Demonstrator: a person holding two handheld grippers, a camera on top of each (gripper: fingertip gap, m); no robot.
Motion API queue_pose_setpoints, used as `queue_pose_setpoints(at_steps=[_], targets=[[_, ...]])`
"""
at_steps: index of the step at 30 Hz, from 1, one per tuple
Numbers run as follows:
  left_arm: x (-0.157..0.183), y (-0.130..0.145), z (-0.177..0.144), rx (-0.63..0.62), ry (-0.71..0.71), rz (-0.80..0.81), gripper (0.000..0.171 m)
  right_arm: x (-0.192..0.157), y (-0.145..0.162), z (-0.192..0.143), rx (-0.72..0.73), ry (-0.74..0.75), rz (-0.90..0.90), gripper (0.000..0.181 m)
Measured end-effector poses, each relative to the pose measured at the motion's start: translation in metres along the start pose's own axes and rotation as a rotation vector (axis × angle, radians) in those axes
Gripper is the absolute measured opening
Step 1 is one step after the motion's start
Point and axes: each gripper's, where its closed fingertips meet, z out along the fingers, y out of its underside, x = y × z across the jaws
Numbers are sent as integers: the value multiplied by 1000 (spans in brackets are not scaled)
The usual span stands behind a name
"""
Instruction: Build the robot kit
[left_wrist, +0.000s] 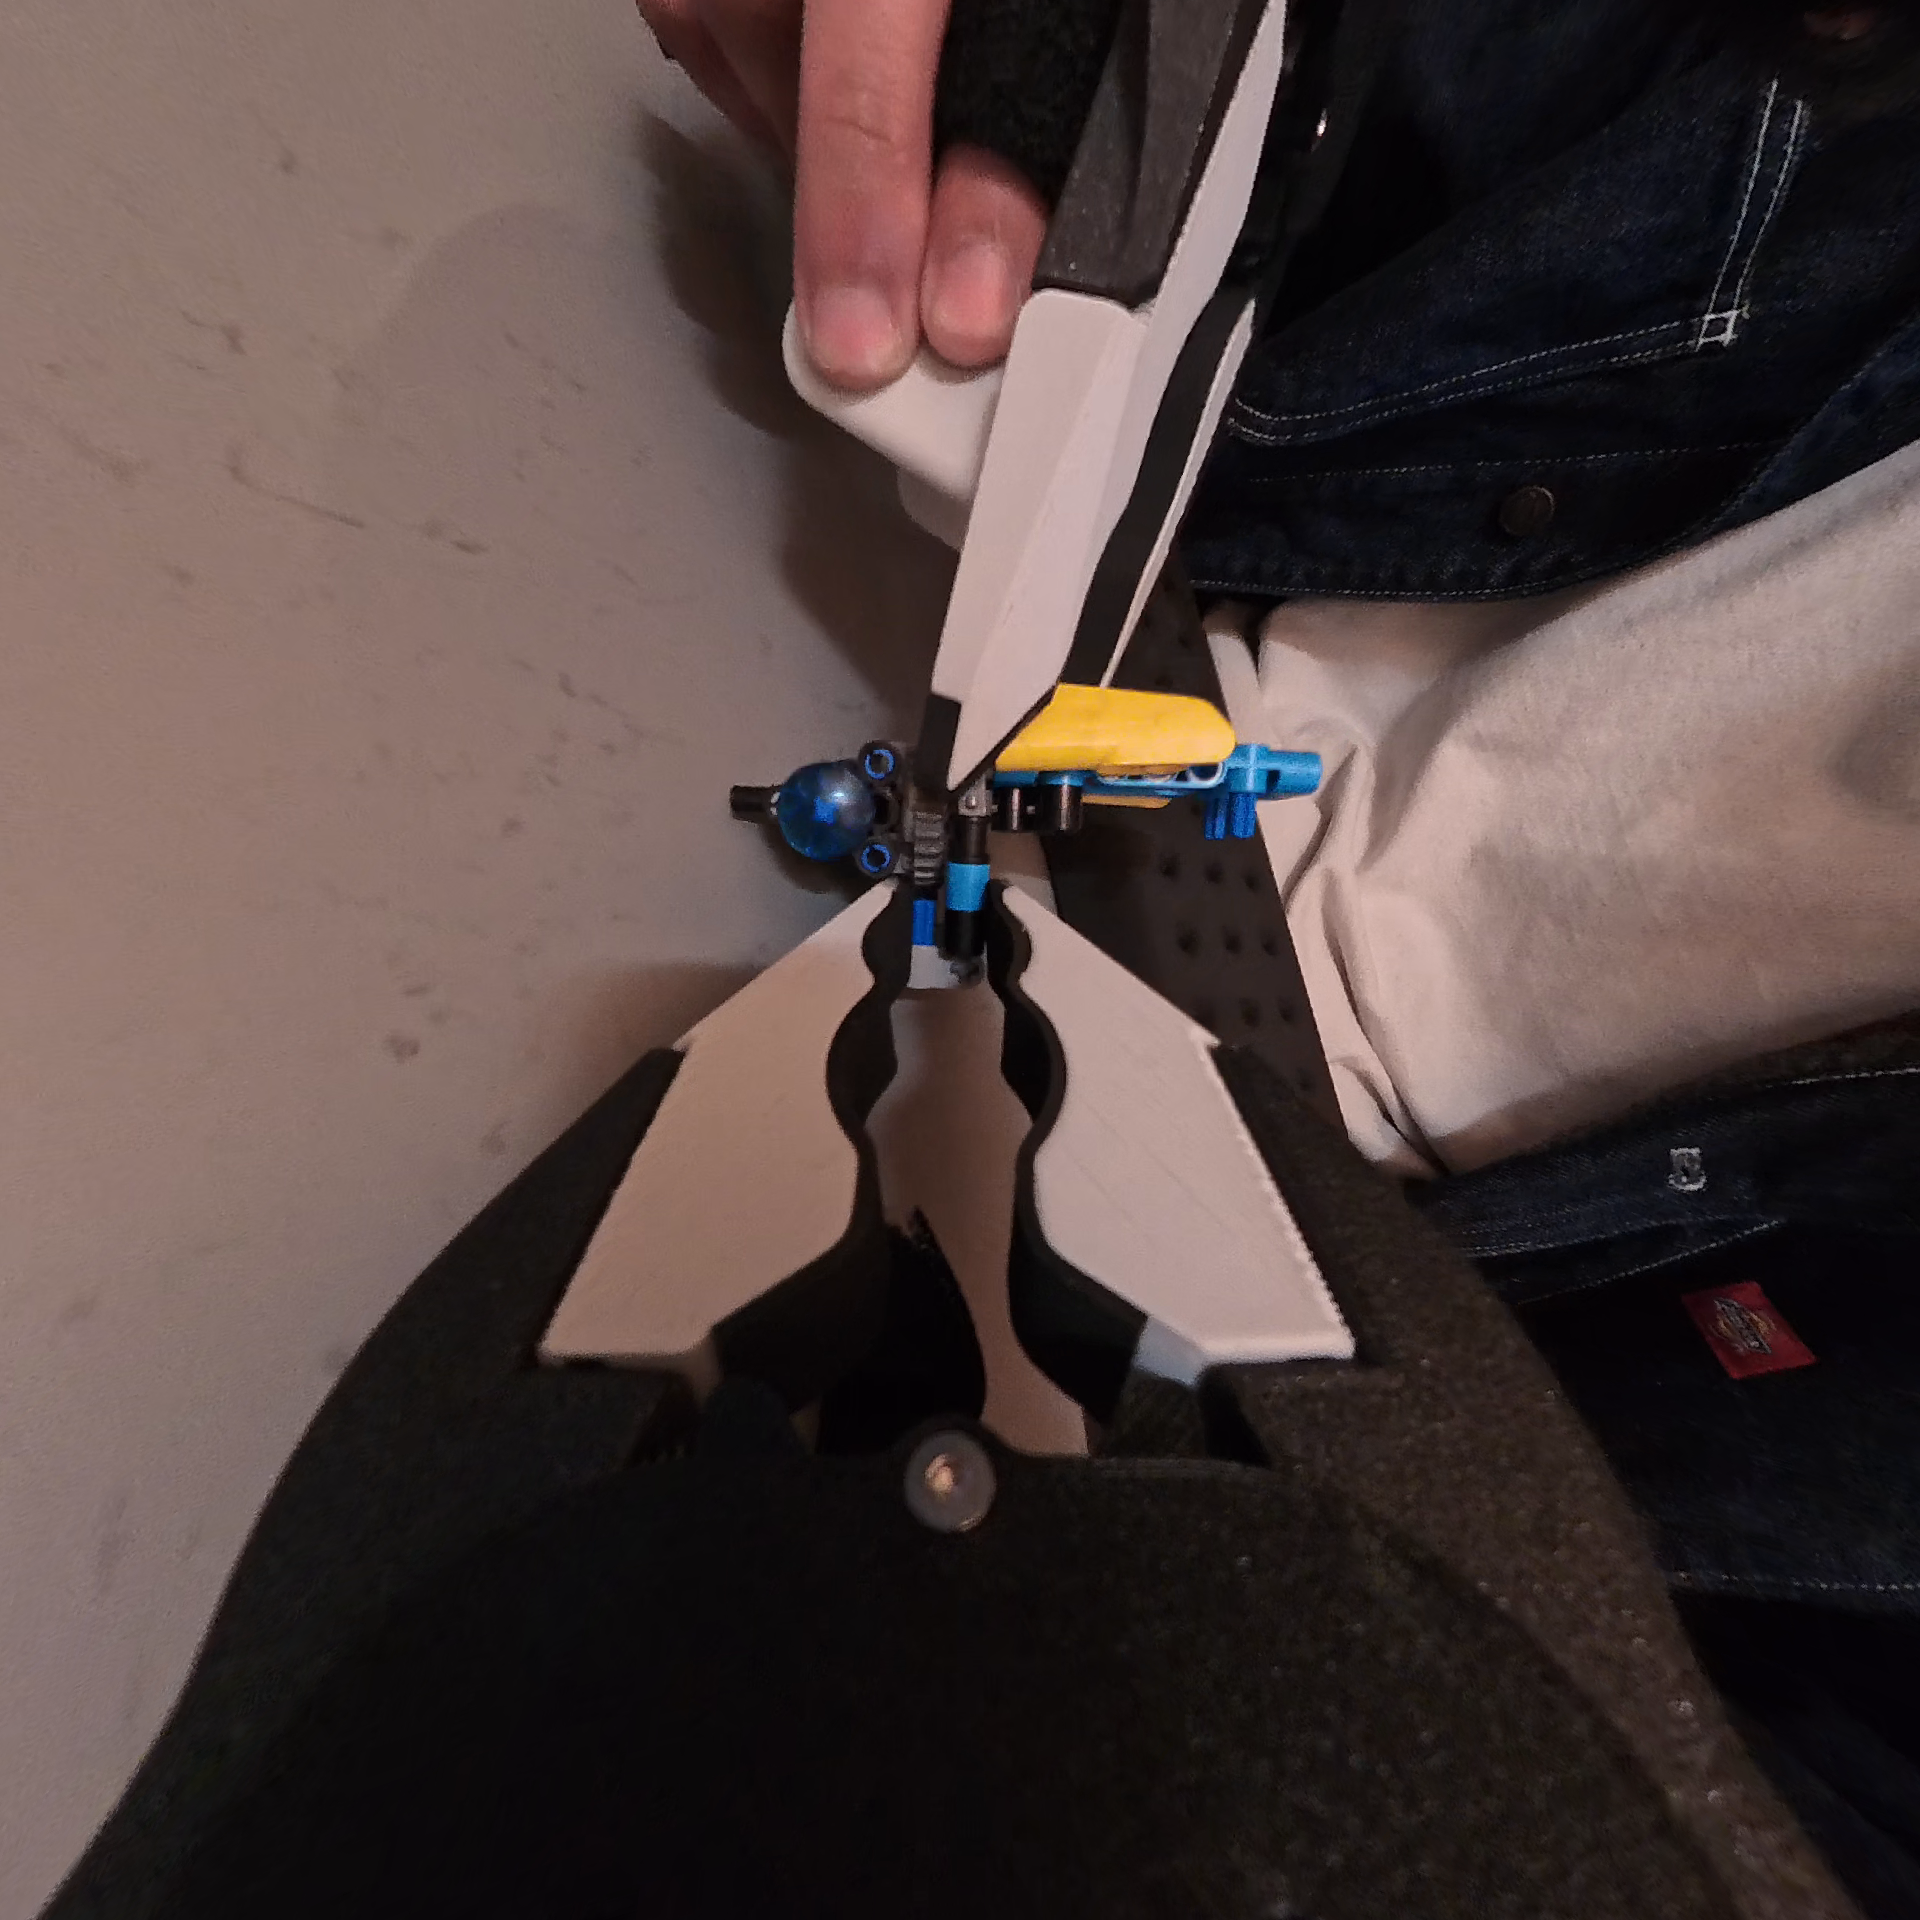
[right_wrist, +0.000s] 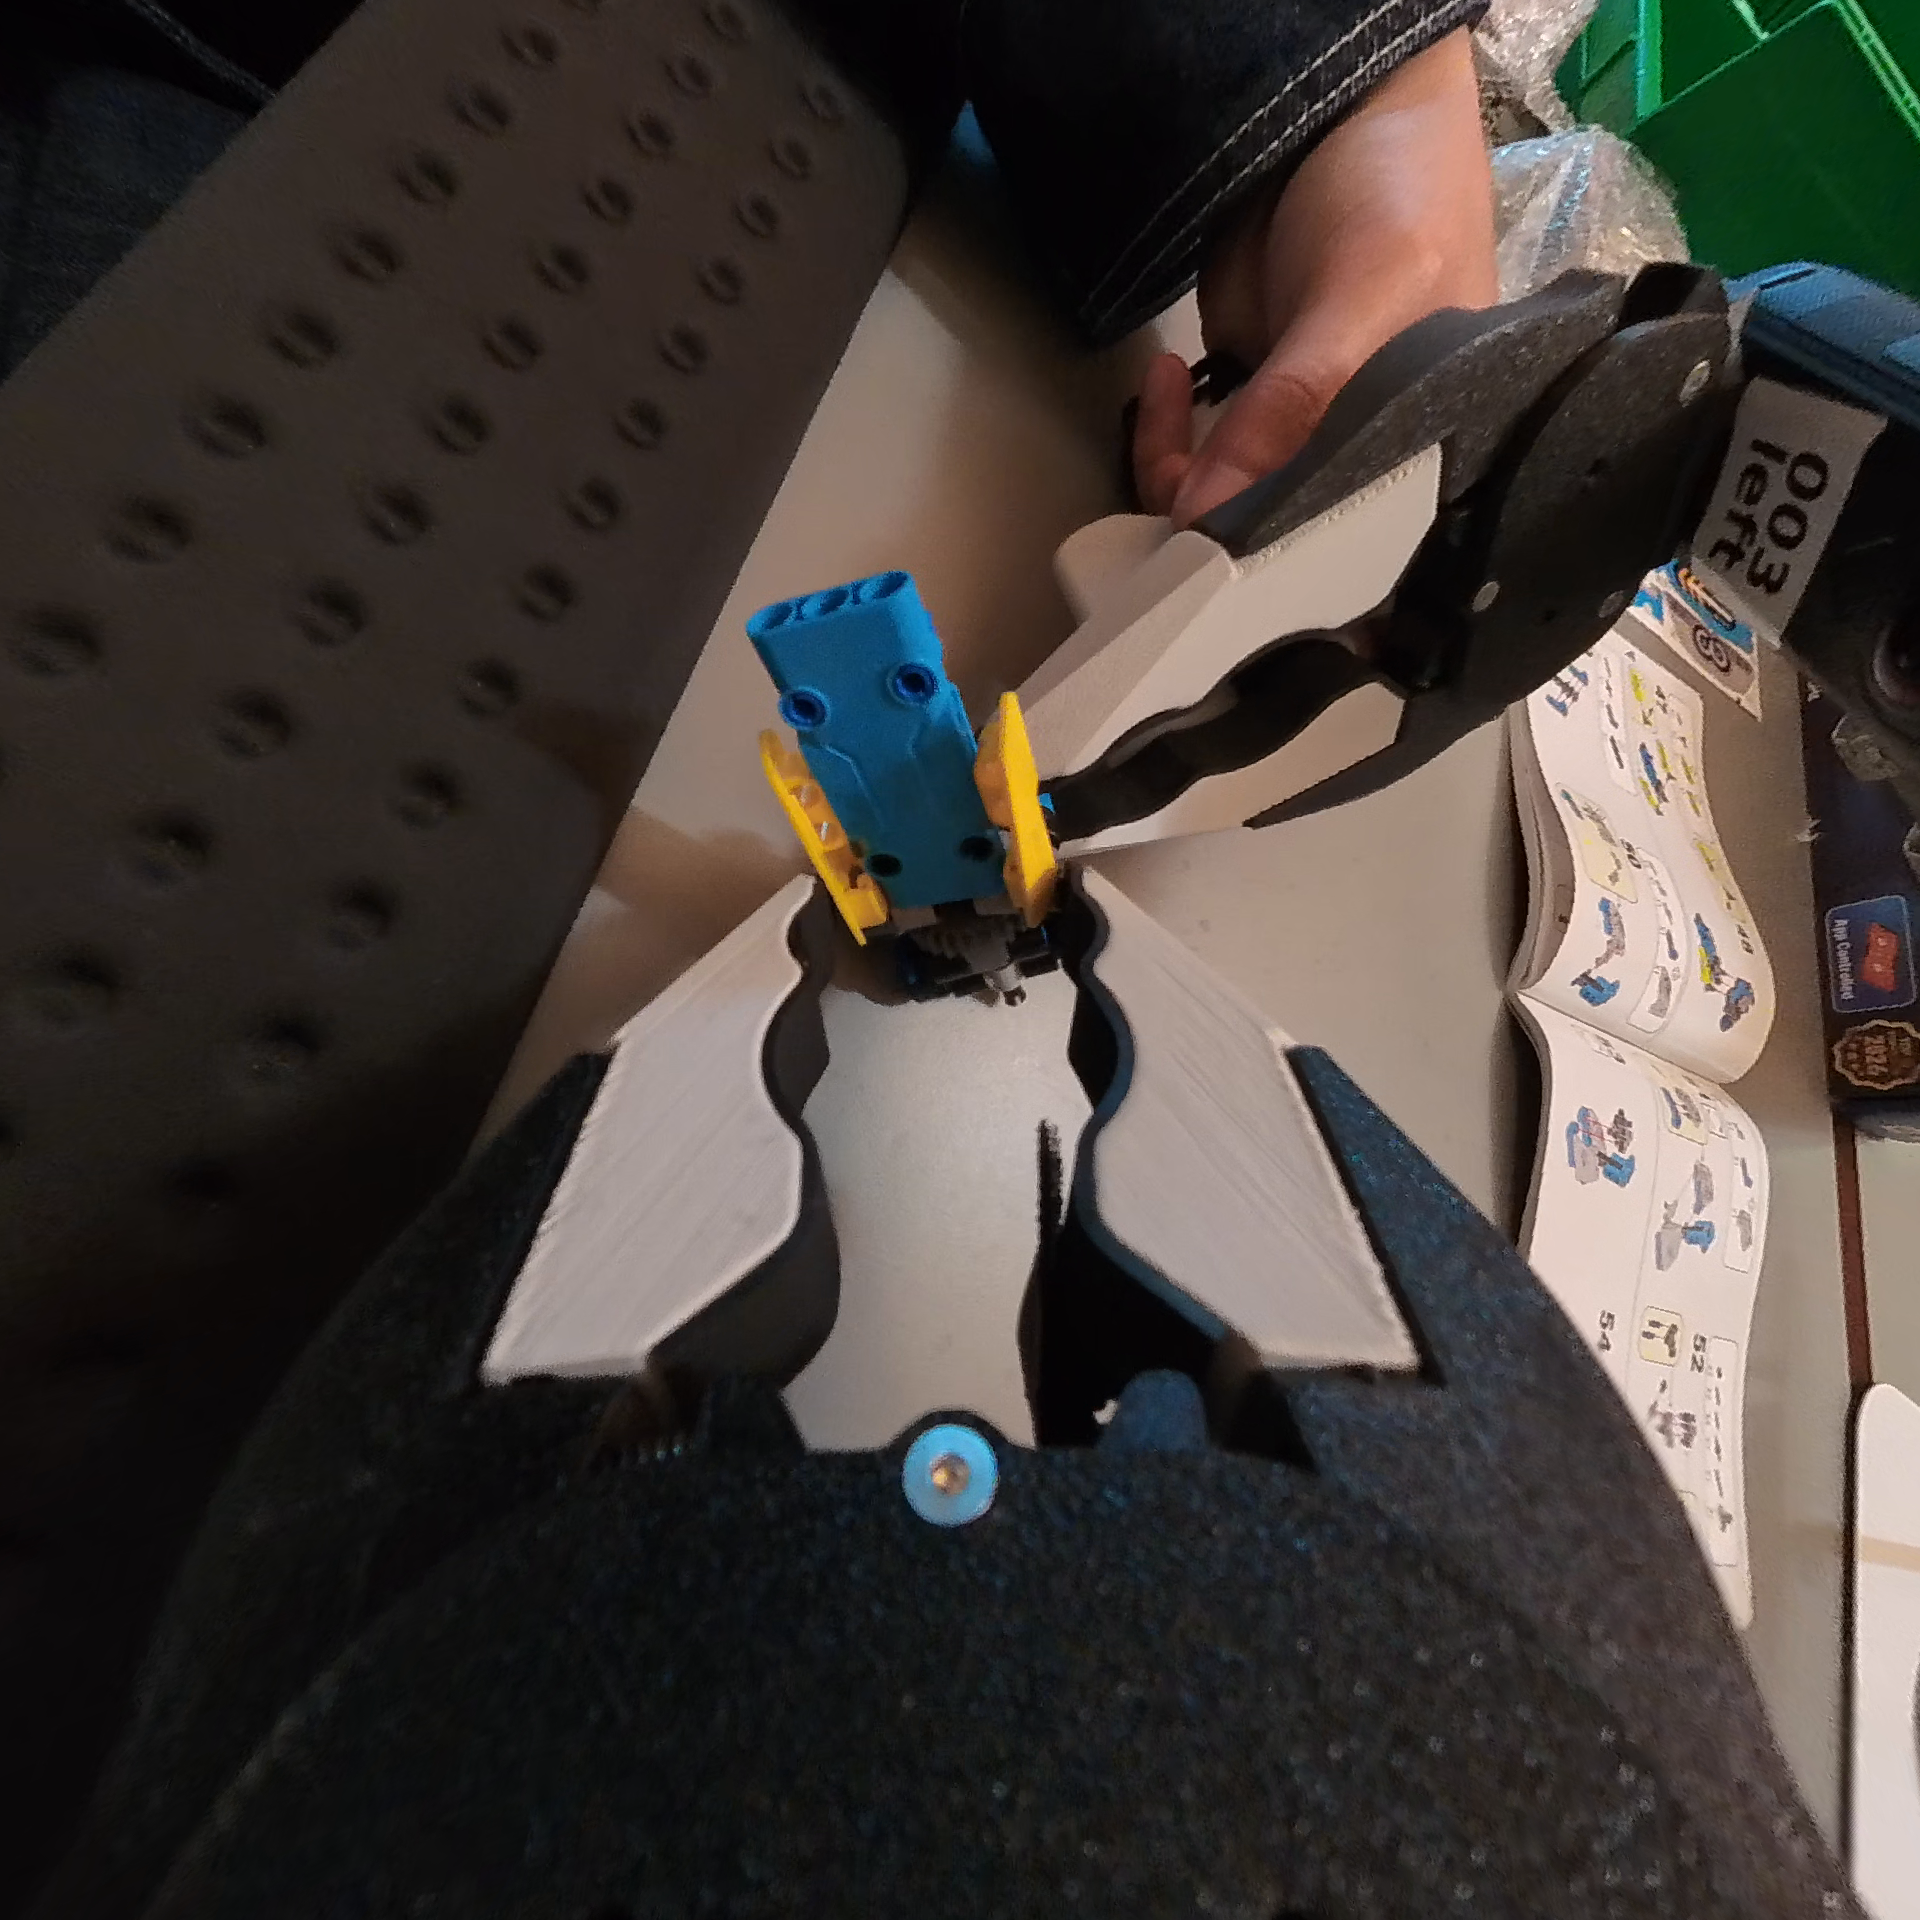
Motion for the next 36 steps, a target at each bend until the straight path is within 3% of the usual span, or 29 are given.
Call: queue_pose_setpoints(at_steps=[13, 20, 21, 23, 26, 32, 36], targets=[[0, 3, 4, -31, -18, 29, 11, -5, 1, 1, -59, -111, -63, 43], [-3, 0, 3, -4, -28, 5, 12, -1, 3, 0, -63, -75, -20, 45], [-4, -2, 1, 13, -32, -5, 12, 0, 4, -1, -43, -70, 19, 46], [-11, -8, -4, 56, -61, -34, 12, 2, 5, -2, -17, -70, 127, 67], [-15, -15, -10, 109, -74, -73, 13, 10, 3, -14, 62, -66, 284, 76], [-28, -47, -38, 386, -66, -231, 13, 51, 21, -36, 199, 200, 560, 71], [-25, -68, -52, 581, 24, -342, 12, 66, 31, -40, 147, 387, 610, 73]])
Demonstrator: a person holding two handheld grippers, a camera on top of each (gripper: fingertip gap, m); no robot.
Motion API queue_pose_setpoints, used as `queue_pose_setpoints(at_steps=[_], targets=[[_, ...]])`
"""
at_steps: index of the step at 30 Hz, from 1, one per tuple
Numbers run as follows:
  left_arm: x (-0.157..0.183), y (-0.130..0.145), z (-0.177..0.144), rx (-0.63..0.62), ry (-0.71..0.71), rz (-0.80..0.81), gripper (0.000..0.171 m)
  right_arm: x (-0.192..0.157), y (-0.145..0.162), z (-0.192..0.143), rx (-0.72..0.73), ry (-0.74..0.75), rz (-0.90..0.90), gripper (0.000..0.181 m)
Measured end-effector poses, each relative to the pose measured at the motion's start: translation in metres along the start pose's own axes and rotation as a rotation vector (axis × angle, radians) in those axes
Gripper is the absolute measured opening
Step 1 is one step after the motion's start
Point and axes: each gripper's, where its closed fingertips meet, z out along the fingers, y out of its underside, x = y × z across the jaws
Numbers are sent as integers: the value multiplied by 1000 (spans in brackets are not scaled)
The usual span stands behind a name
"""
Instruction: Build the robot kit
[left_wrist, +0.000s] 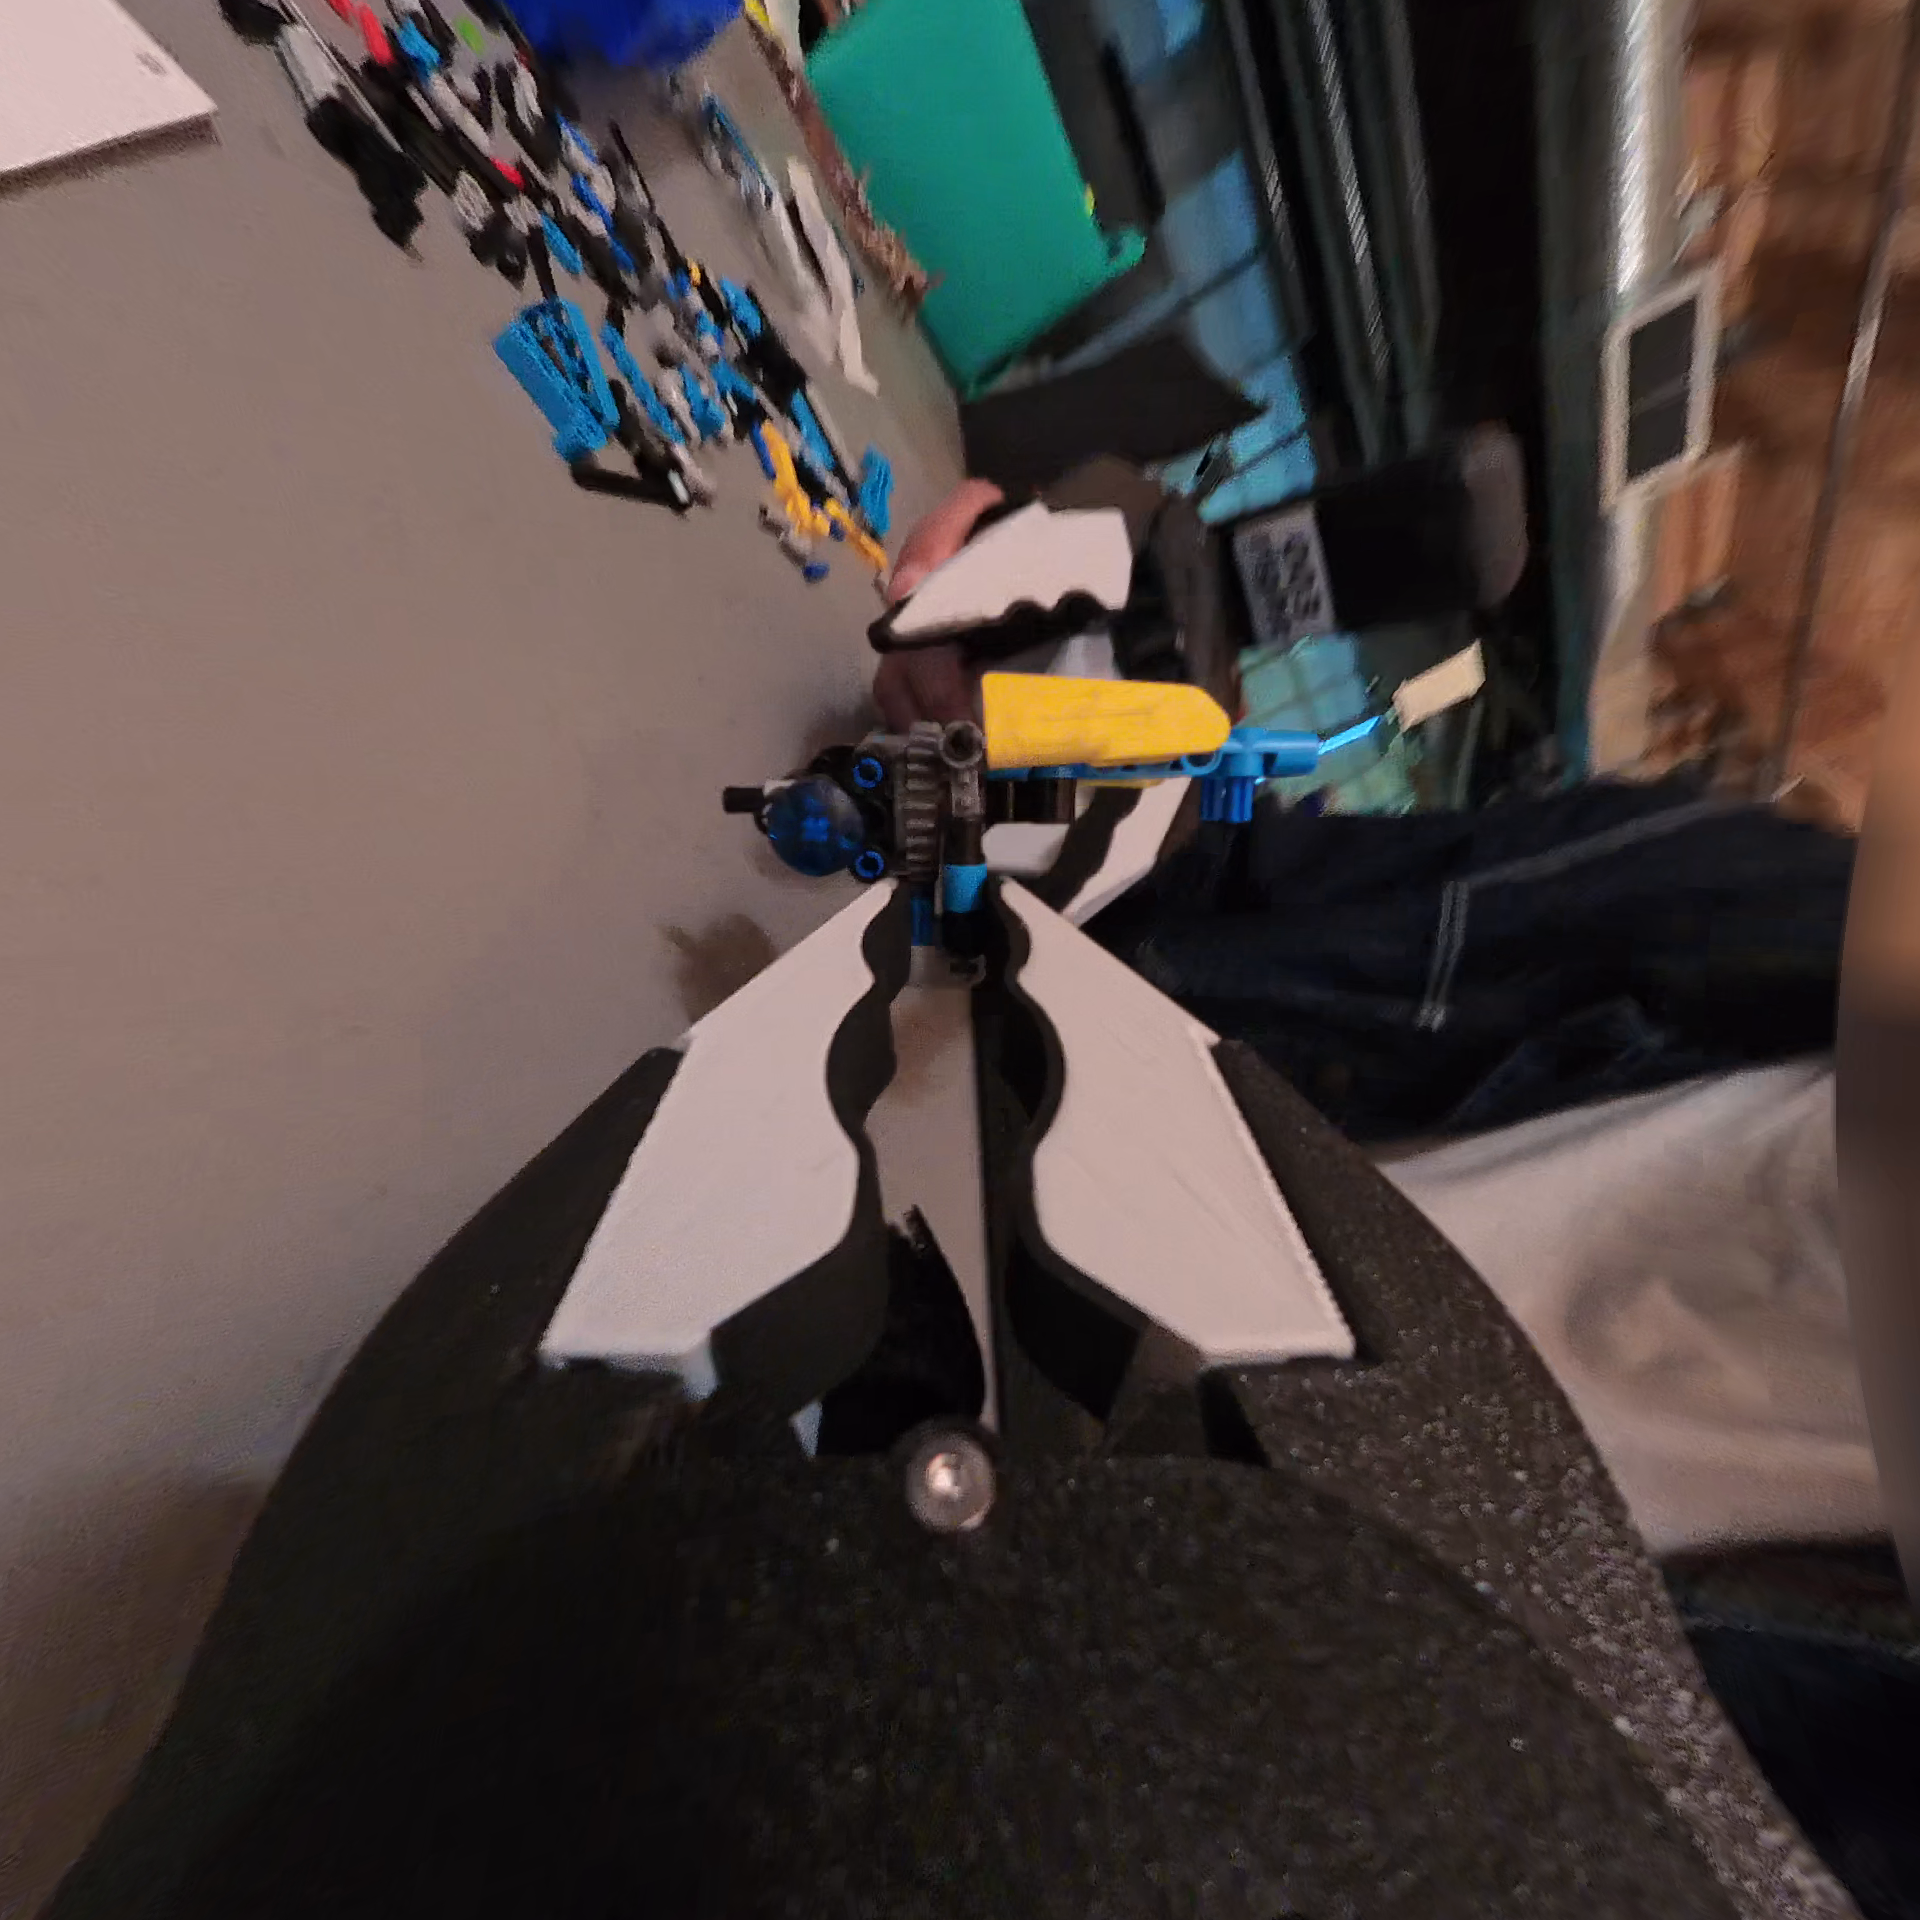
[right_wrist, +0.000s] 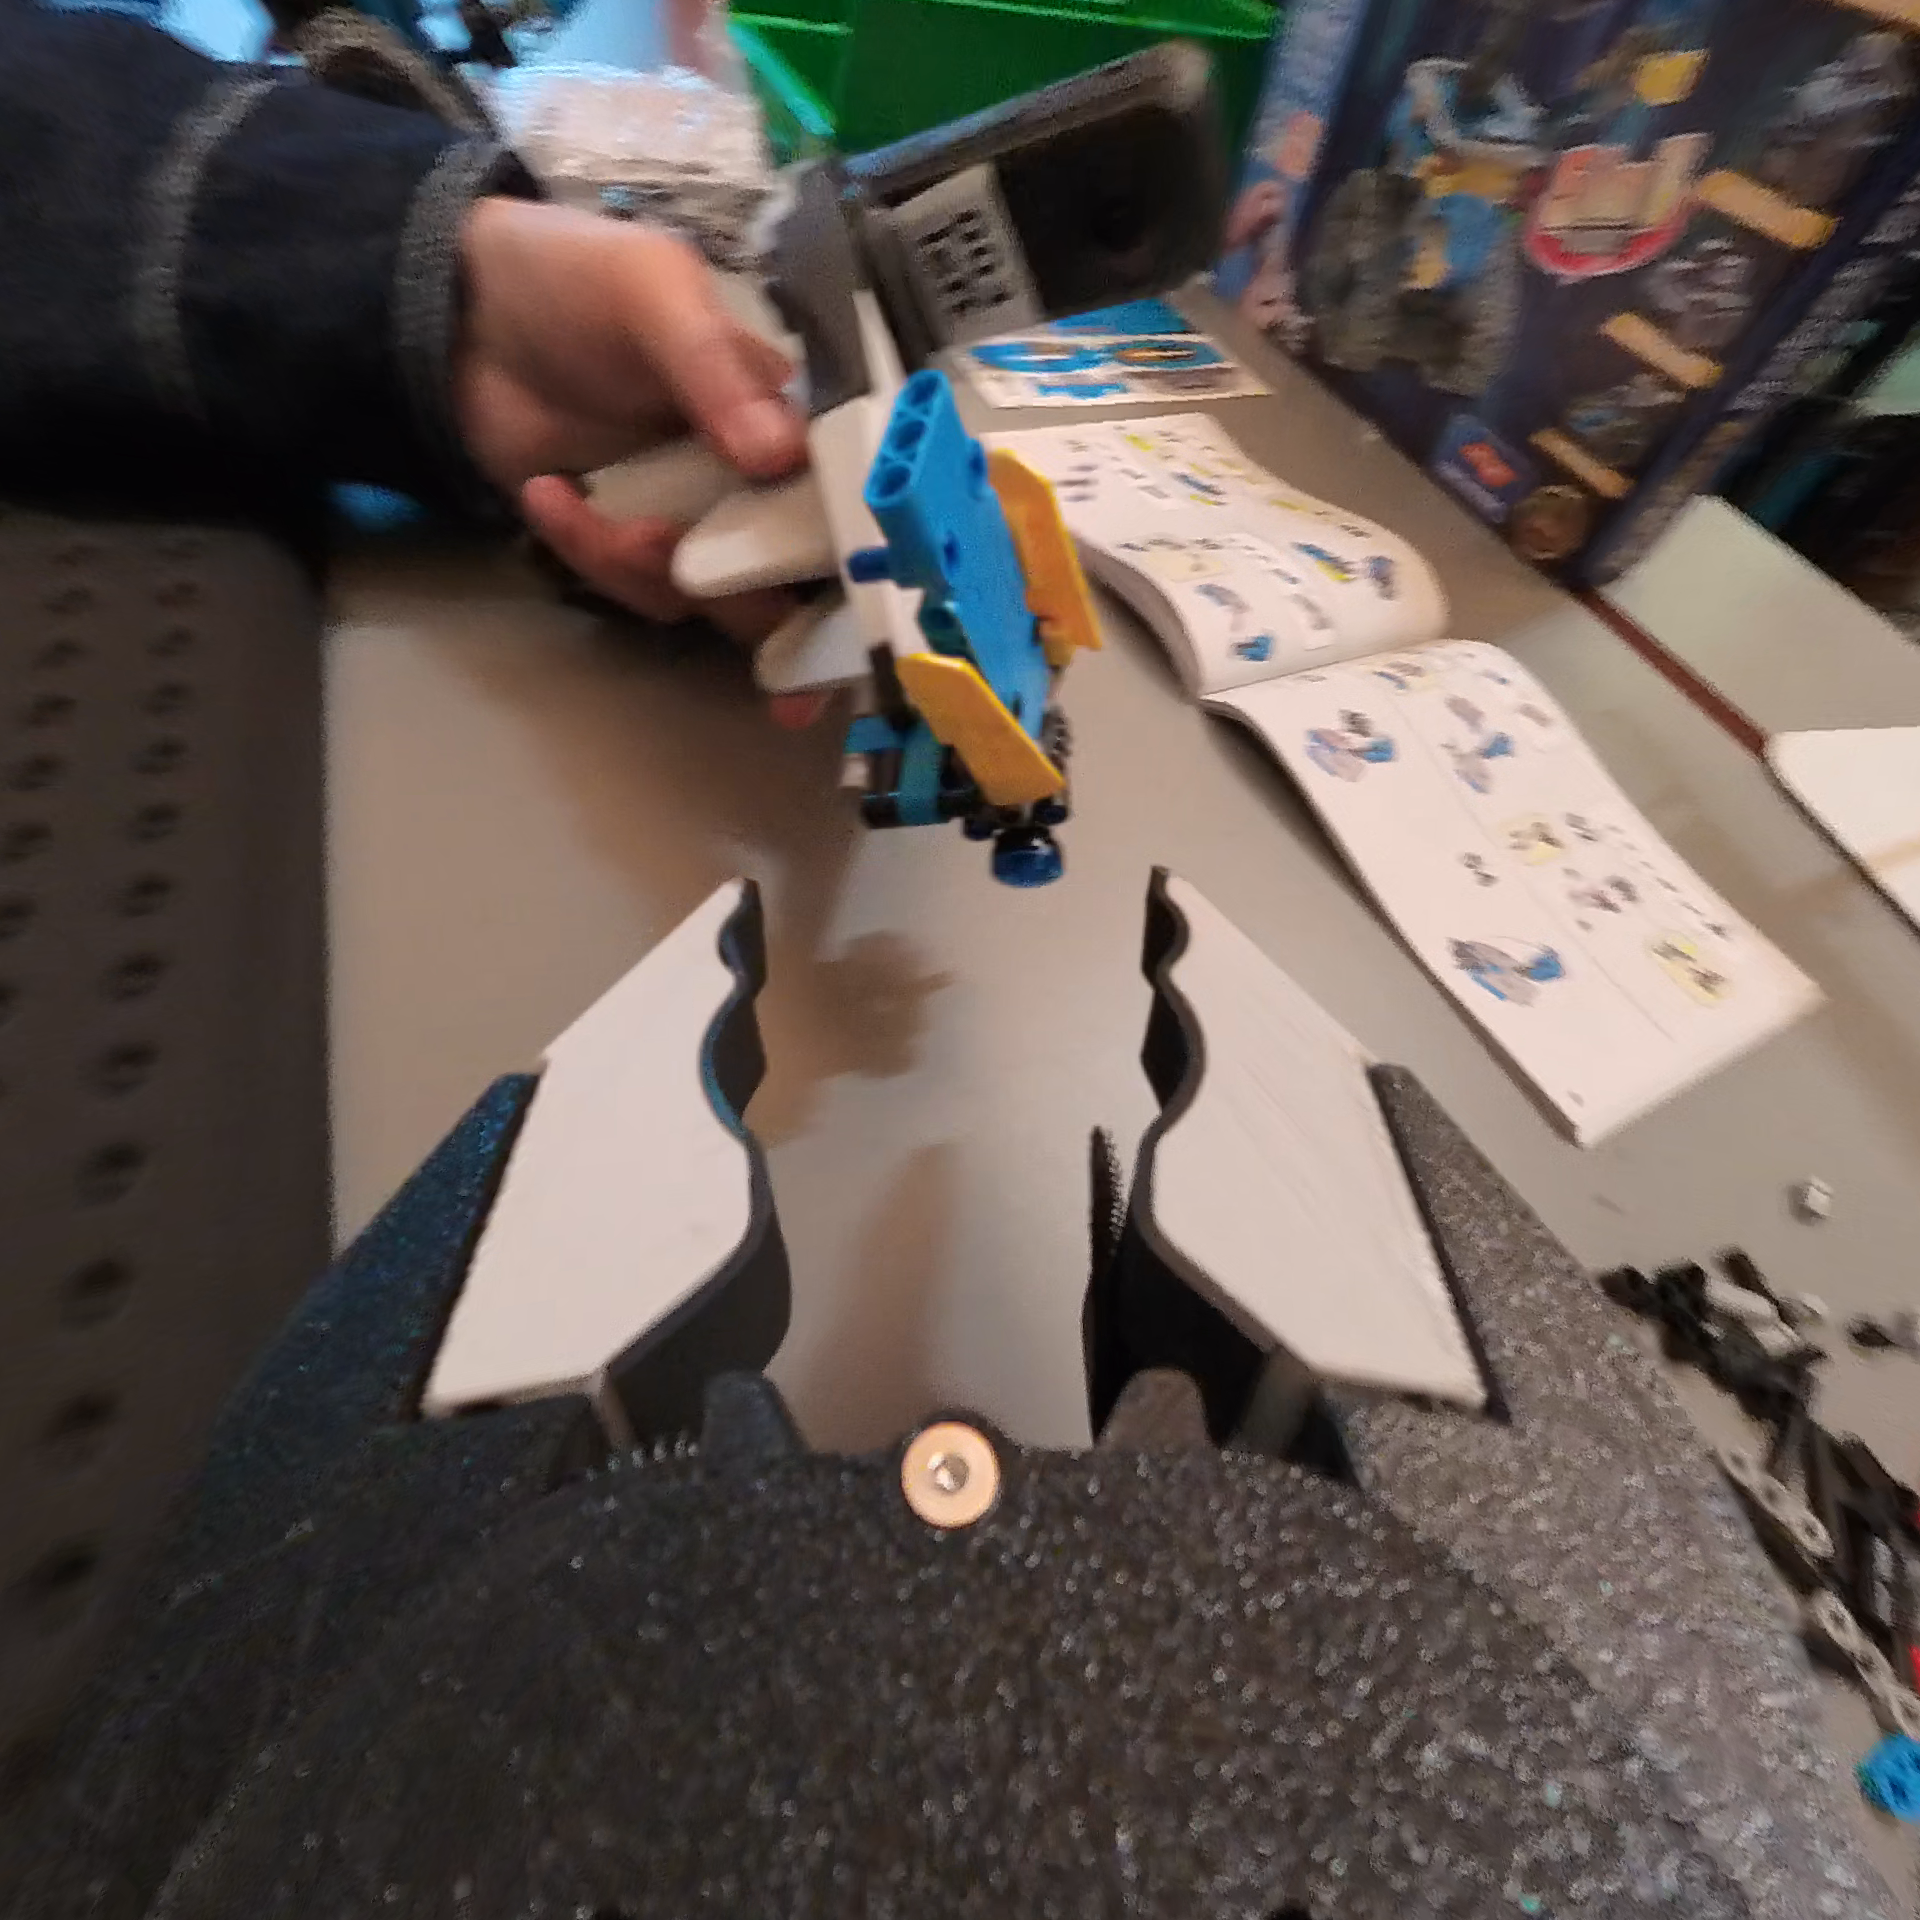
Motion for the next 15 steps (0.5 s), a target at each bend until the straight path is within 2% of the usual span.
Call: queue_pose_setpoints(at_steps=[2, 5, 9, 12, 15], targets=[[4, -4, 2, 37, 19, -16, 12, 4, -3, 3, 0, 78, -26, 74], [3, -9, 4, 80, -2, -2, 12, 9, -12, 6, 4, 164, -84, 65], [11, -29, 0, 229, 34, 3, 12, 15, -16, 10, 6, 231, 2, 58], [26, -36, -2, 278, 72, 75, 12, 9, -33, 8, 111, 174, 134, 46], [38, -41, -2, 331, 93, 130, 12, 13, -52, 0, 211, 194, 146, 36]])
